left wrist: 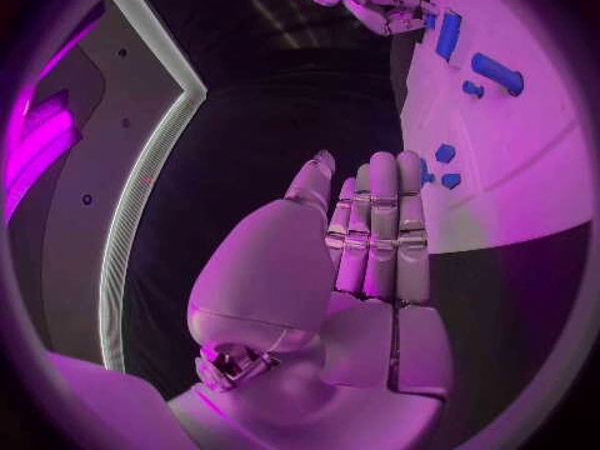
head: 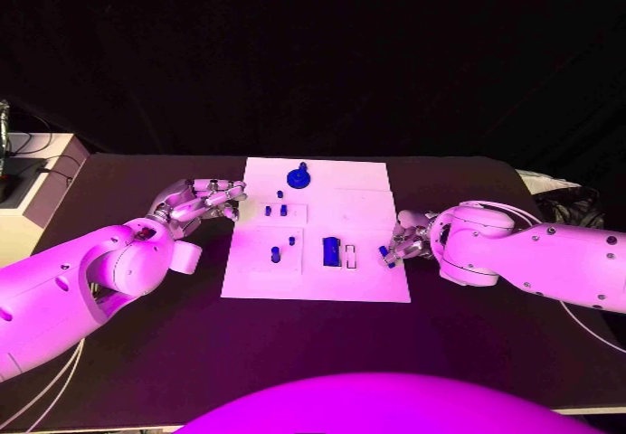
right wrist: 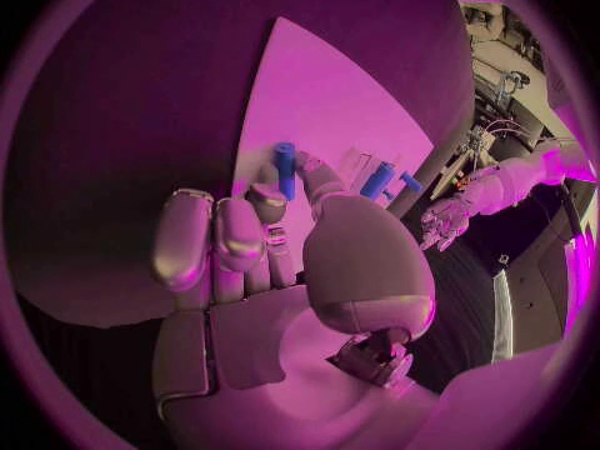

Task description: Assemble the parts on the task board

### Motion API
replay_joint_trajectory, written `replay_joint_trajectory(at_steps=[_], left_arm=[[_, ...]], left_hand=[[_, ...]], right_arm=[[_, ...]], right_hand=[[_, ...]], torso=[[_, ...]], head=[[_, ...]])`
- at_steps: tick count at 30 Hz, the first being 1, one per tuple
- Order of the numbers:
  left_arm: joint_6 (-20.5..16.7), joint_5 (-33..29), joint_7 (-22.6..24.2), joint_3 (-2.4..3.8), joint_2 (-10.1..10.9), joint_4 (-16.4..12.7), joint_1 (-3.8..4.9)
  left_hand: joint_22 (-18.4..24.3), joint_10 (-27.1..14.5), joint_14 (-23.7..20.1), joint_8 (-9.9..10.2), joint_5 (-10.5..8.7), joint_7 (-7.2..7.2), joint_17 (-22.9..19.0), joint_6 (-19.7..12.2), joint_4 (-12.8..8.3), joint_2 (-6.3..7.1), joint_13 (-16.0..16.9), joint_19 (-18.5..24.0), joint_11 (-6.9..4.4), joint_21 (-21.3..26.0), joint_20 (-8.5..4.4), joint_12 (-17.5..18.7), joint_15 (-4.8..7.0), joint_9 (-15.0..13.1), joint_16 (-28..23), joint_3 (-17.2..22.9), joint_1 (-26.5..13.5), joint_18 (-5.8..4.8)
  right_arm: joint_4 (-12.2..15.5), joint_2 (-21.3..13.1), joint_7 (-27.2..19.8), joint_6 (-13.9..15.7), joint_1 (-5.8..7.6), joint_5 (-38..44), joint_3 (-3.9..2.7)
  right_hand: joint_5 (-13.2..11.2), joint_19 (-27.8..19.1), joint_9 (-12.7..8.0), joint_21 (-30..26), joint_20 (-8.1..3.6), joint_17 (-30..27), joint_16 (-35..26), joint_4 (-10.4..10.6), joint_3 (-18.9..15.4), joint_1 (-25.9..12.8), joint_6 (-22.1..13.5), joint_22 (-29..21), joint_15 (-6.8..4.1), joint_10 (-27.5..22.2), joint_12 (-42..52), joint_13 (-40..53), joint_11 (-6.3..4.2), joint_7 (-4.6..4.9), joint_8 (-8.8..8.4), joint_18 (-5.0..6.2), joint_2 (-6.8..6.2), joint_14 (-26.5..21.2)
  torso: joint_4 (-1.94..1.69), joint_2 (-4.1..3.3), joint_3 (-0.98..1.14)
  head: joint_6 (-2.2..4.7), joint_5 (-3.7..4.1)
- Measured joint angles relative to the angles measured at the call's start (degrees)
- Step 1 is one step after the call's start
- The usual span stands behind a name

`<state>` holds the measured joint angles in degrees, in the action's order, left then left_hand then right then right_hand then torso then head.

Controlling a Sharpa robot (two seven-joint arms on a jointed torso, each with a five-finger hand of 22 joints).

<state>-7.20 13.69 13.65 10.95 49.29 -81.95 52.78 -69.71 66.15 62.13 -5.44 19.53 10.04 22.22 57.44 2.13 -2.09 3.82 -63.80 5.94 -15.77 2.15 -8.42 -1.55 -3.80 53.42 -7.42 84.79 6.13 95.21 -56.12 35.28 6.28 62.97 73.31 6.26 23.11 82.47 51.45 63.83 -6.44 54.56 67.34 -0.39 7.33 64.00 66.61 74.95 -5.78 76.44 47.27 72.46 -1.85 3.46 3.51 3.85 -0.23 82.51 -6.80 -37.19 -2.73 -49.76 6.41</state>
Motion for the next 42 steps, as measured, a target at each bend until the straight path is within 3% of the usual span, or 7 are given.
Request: replay_joint_trajectory(at_steps=[10, 11, 12, 13, 15, 26, 42], left_arm=[[0.0, -0.05, -0.06, 0.0, 0.12, -0.02, -0.01], [0.0, -0.05, -0.06, 0.0, 0.15, -0.02, -0.01], [0.0, -0.05, -0.06, 0.0, 0.16, -0.03, -0.01], [-0.01, -0.05, -0.07, 0.0, 0.16, -0.03, -0.01], [-0.01, -0.06, -0.07, 0.0, 0.16, -0.04, -0.01], [-0.01, -0.09, -0.08, -0.01, 0.12, -0.09, -0.01], [0.0, -0.12, -0.12, 0.0, 0.11, -0.18, -0.02]], left_hand=[[-0.08, 0.0, 0.0, 0.0, 0.0, 0.0, 0.0, 0.0, 0.0, 0.0, 0.0, 0.0, 0.0, 0.0, 0.0, 0.0, 0.0, 0.0, 0.0, 0.0, 0.0, 0.0], [-0.08, 0.0, 0.0, 0.0, 0.0, 0.0, 0.0, 0.0, 0.0, 0.0, 0.0, 0.0, 0.0, 0.0, 0.0, 0.0, 0.0, 0.0, 0.0, 0.0, 0.0, 0.0], [-0.08, 0.0, 0.0, 0.0, 0.0, 0.0, 0.0, 0.0, 0.0, 0.0, 0.0, 0.0, 0.0, 0.0, 0.0, 0.0, 0.0, 0.0, 0.0, 0.0, 0.0, 0.0], [-0.08, 0.0, 0.0, 0.0, 0.0, 0.0, 0.0, 0.0, 0.0, 0.0, 0.0, 0.0, 0.0, 0.0, 0.0, 0.0, 0.0, 0.0, 0.0, 0.0, 0.0, 0.0], [-0.08, 0.0, 0.0, 0.0, 0.0, 0.0, 0.0, 0.0, 0.0, 0.0, 0.0, 0.0, 0.0, 0.0, 0.0, 0.0, 0.0, 0.0, 0.0, 0.0, 0.0, 0.0], [-0.13, 0.0, 0.0, 0.0, 0.0, 0.0, 0.0, 0.0, 0.0, 0.0, 0.0, 0.0, 0.0, 0.0, 0.0, 0.0, 0.0, 0.0, 0.0, 0.0, 0.0, 0.0], [-0.28, 0.0, 0.0, 0.0, 0.0, 0.0, 0.0, 0.0, 0.0, 0.0, 0.0, 0.0, 0.0, 0.0, 0.0, 0.0, 0.0, 0.0, 0.0, 0.0, 0.0, 0.0]], right_arm=[[1.2, -0.83, -0.49, 2.19, 0.16, -2.95, 0.5], [1.54, -0.92, -0.52, 2.54, 0.28, -3.63, 0.58], [1.81, -0.96, -0.57, 2.81, 0.41, -4.18, 0.6], [2.12, -0.97, -0.65, 3.09, 0.6, -4.79, 0.61], [2.72, -0.93, -0.83, 3.8, 1.09, -6.24, 0.66], [4.02, -0.24, -1.11, 7.25, 2.16, -12.47, 0.85], [3.04, 2.58, -1.02, 8.52, 1.47, -17.38, 1.07]], right_hand=[[0.27, 0.0, -1.04, 0.13, 0.0, 0.47, 0.0, 0.94, 3.96, -0.75, 0.66, -0.01, 0.02, 0.12, 0.0, -0.36, 0.06, -0.3, -0.01, -0.35, -0.78, 0.02], [0.5, 0.0, -4.35, 0.26, 0.0, 0.47, 0.0, 0.95, 3.96, -0.75, 0.66, -0.01, 0.1, 0.17, 0.0, -0.42, 0.02, -0.3, 0.02, -0.35, -0.78, 0.09], [0.64, 0.0, -11.32, 0.33, 0.0, 0.47, 0.0, 0.88, 4.23, -0.75, 0.66, -0.01, 0.11, 0.24, 0.0, -0.44, -0.02, -0.3, 0.13, -0.35, -0.79, 0.1], [0.64, 0.0, -20.87, 0.33, 0.0, 0.52, 0.0, 1.04, 6.19, -0.82, 0.77, -0.01, 0.11, 0.41, 0.0, -0.44, -0.03, -0.41, 0.23, -0.36, -0.87, 0.11], [0.64, 0.0, -28.08, 0.33, 0.0, 0.57, 0.0, 0.86, 7.35, -0.81, 0.84, -0.01, 0.11, 0.41, 0.0, -0.44, -0.03, -0.49, -0.13, -0.36, -0.87, 0.11], [0.88, 0.0, -28.56, 0.33, 0.0, 0.66, 0.0, -0.16, 7.75, -0.8, 1.04, -0.02, 0.11, 0.41, 0.0, -0.47, -0.03, -0.29, 0.24, -0.36, -1.03, 0.11], [1.25, 0.0, -29.07, 0.33, 0.0, 0.65, 0.0, -1.77, 7.87, -0.79, 1.04, -0.03, 0.11, 0.41, -0.23, -0.58, -0.03, -0.29, 0.21, -0.36, -1.02, 0.11]], torso=[[-0.02, -0.01, 0.0], [-0.03, -0.01, 0.0], [-0.04, -0.01, 0.0], [-0.04, -0.01, 0.0], [-0.03, -0.02, 0.0], [-0.01, -0.01, -0.06], [-0.01, -0.01, -0.04]], head=[[0.12, -0.18], [0.09, -0.2], [0.08, -0.22], [0.05, -0.23], [0.02, -0.23], [-0.09, -0.24], [-0.02, -0.24]])
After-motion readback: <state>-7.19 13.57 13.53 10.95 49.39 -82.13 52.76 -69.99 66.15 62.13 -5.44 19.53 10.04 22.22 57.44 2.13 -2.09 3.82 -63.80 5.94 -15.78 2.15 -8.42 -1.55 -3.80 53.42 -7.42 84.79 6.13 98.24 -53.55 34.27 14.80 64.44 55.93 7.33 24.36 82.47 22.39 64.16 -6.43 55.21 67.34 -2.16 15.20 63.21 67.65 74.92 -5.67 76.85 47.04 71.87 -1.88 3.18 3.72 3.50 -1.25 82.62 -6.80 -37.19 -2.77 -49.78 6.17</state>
